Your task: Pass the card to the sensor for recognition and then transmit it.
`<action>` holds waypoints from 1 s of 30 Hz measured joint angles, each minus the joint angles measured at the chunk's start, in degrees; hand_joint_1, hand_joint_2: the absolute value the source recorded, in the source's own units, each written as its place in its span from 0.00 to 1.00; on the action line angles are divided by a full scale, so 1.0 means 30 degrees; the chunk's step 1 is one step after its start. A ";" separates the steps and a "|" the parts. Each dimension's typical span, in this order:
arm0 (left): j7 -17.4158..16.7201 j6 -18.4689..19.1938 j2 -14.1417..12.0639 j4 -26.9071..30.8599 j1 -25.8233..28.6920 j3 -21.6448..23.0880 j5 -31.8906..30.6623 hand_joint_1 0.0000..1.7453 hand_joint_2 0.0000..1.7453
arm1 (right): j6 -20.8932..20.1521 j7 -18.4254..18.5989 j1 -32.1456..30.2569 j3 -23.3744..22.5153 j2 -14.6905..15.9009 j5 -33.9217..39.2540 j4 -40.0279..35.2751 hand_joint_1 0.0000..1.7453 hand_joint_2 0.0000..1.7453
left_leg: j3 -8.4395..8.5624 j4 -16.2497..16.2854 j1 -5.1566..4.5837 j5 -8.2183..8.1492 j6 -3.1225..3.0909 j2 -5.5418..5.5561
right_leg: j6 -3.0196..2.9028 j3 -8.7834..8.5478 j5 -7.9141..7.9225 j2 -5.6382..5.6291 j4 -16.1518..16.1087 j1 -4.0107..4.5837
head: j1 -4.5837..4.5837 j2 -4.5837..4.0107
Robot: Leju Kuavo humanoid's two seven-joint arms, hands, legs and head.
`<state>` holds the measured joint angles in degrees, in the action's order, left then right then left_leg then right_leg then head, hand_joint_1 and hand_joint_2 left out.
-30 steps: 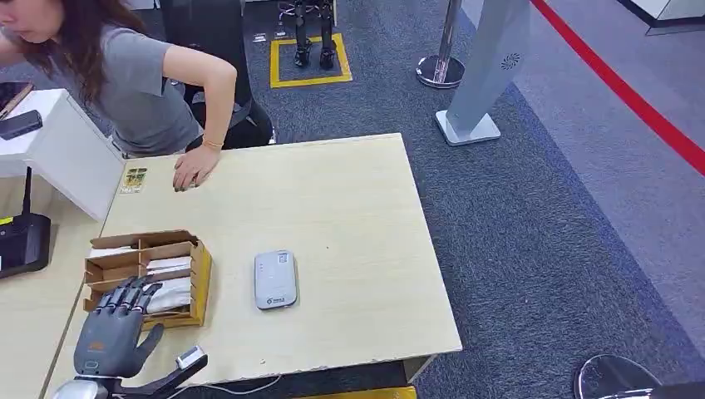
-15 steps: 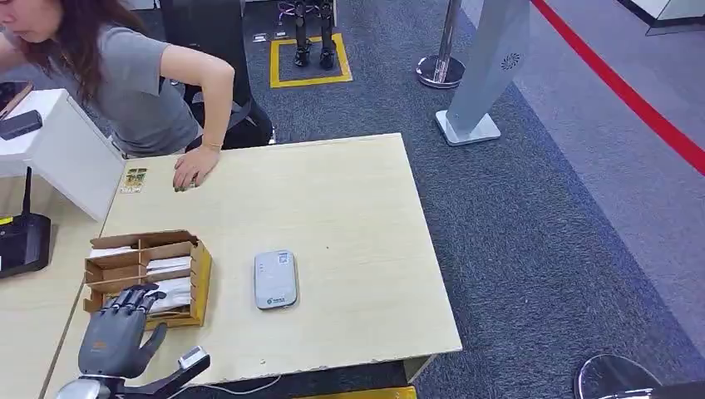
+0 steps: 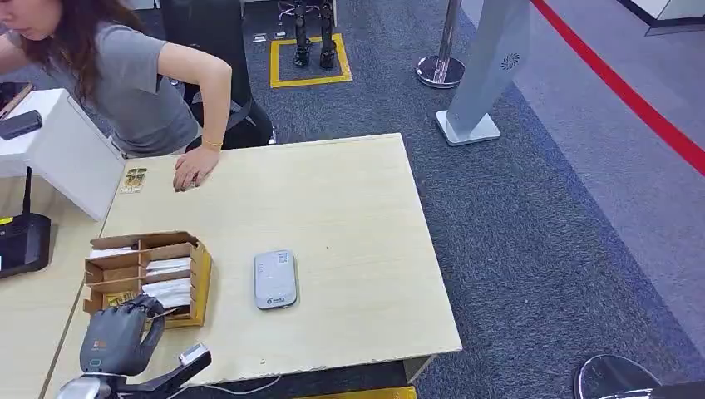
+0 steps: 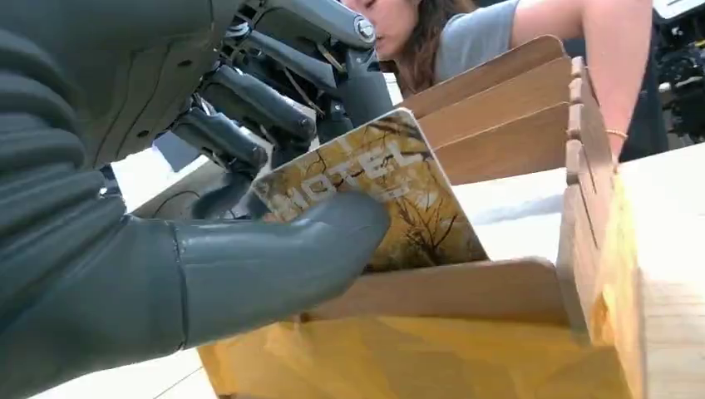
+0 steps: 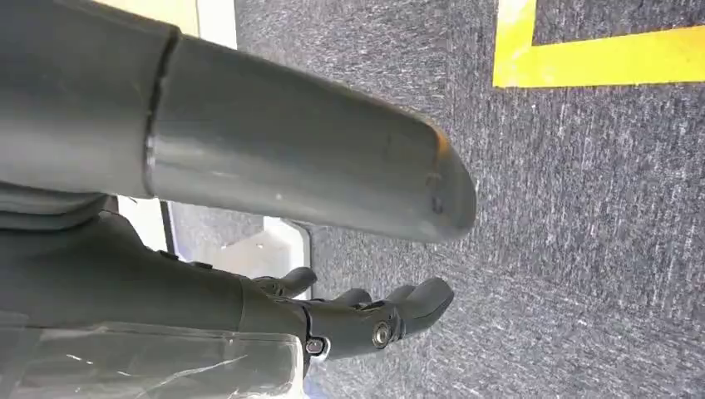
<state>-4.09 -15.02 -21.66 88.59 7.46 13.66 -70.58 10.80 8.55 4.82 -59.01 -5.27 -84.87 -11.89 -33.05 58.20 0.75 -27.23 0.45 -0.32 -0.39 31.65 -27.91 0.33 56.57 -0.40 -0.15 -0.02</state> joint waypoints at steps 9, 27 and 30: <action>0.0014 -0.0029 0.0000 0.0000 -0.0047 0.0029 0.0058 1.00 1.00 | 0.0044 0.0087 -0.0001 0.0190 0.0000 -0.0116 0.0000 0.00 0.00 | 0.0000 0.0000 -0.0001 0.0000 0.0000 0.0000 | 0.0000 -0.0001 0.0000 0.0000 0.0000 0.0000 | 0.0000 -0.0001; -0.0649 -0.2033 0.0175 0.1640 -0.1433 0.0219 -0.2893 1.00 1.00 | -0.0051 0.0182 -0.0013 0.0313 -0.0029 -0.0109 0.0007 0.00 0.00 | 0.0002 0.0003 0.0001 0.0009 -0.0001 0.0013 | -0.0002 -0.0008 0.0004 0.0012 0.0002 0.0001 | 0.0000 0.0000; -0.0648 -0.2164 0.0175 0.2048 -0.2201 0.0219 -0.3060 1.00 1.00 | -0.0051 0.0182 -0.0017 0.0313 -0.0073 -0.0043 0.0007 0.00 0.00 | 0.0016 0.0003 0.0001 0.0009 0.0000 -0.0004 | -0.0021 -0.0007 0.0018 0.0004 0.0004 0.0000 | 0.0000 0.0000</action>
<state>-6.03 -21.51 -21.14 94.73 0.85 14.32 -79.76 10.64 9.09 4.76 -58.07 -5.49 -85.00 -11.87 -33.00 58.21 0.75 -27.20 0.45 -0.34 -0.45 31.62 -27.85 0.34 56.58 -0.40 -0.15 -0.02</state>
